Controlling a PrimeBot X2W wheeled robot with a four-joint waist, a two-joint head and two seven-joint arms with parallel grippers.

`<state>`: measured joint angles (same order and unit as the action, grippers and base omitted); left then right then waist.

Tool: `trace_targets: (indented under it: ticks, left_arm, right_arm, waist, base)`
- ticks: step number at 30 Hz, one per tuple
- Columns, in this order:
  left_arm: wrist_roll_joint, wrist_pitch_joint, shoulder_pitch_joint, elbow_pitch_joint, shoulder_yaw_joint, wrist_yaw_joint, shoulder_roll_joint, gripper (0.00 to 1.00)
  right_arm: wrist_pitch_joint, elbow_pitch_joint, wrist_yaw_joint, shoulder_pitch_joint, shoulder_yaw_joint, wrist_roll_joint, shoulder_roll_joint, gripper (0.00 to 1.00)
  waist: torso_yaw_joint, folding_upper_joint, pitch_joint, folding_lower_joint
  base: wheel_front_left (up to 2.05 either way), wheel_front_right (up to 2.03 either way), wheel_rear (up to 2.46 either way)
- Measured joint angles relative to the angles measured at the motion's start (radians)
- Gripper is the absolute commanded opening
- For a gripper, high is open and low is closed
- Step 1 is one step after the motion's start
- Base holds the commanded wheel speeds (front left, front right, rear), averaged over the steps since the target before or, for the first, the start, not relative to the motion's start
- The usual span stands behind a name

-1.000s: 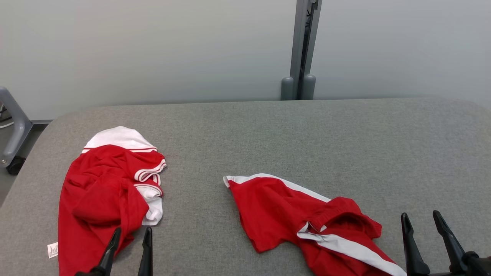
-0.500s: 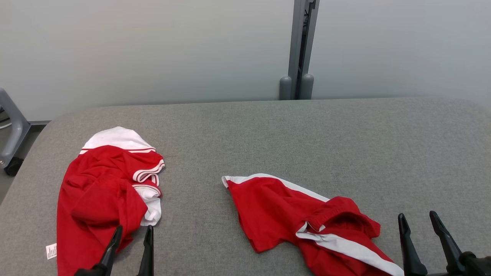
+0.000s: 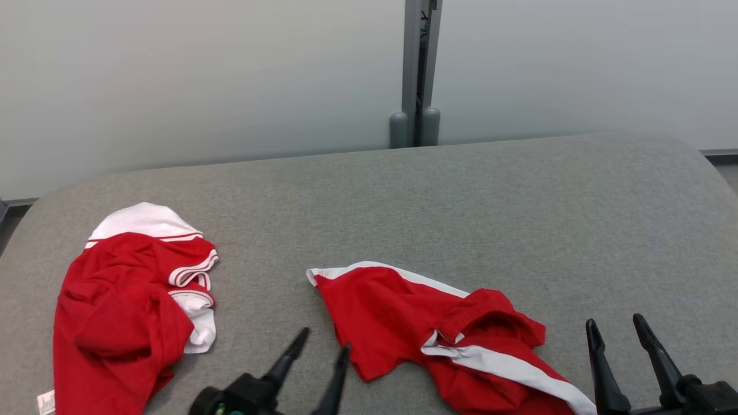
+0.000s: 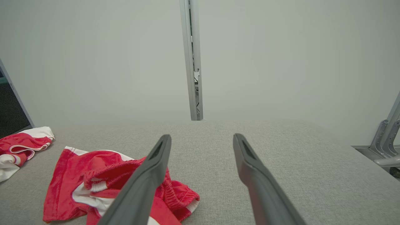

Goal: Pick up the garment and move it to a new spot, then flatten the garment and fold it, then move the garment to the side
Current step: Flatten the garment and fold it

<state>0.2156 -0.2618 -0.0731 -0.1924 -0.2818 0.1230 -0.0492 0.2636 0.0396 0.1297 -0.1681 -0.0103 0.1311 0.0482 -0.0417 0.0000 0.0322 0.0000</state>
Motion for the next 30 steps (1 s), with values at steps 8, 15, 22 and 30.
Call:
trace_targets:
  ticks: [8,15,22,30]
  left_arm:
    - [0.081,0.128,0.203,-0.199,-0.321,0.007,0.002,1.0]
    - [0.148,0.14,0.324,-0.374,-0.373,0.005,-0.005,0.94]
    - [0.174,0.112,0.375,-0.471,-0.351,-0.019,-0.002,0.38]
    - [0.188,0.096,0.409,-0.562,-0.364,-0.025,-0.001,0.0]
  right_arm:
    - [0.0,0.007,0.0,0.016,0.03,-0.003,0.0,1.0]
    - [0.0,0.016,0.0,0.013,0.027,0.007,0.0,1.0]
    - [0.0,0.014,0.0,0.003,0.021,0.017,0.0,1.0]
    - [0.0,0.016,0.0,0.008,0.028,0.028,0.0,1.0]
  waist:
    - [-0.102,0.0,-0.003,0.0]
    - [-0.232,0.0,-0.005,0.0]
    - [-0.298,0.0,-0.01,0.0]
    - [-0.306,0.0,-0.018,0.0]
  base:
    - [0.0,0.0,0.0]
    - [0.0,0.0,0.0]
    - [0.0,0.0,0.0]
    - [0.0,0.0,0.0]
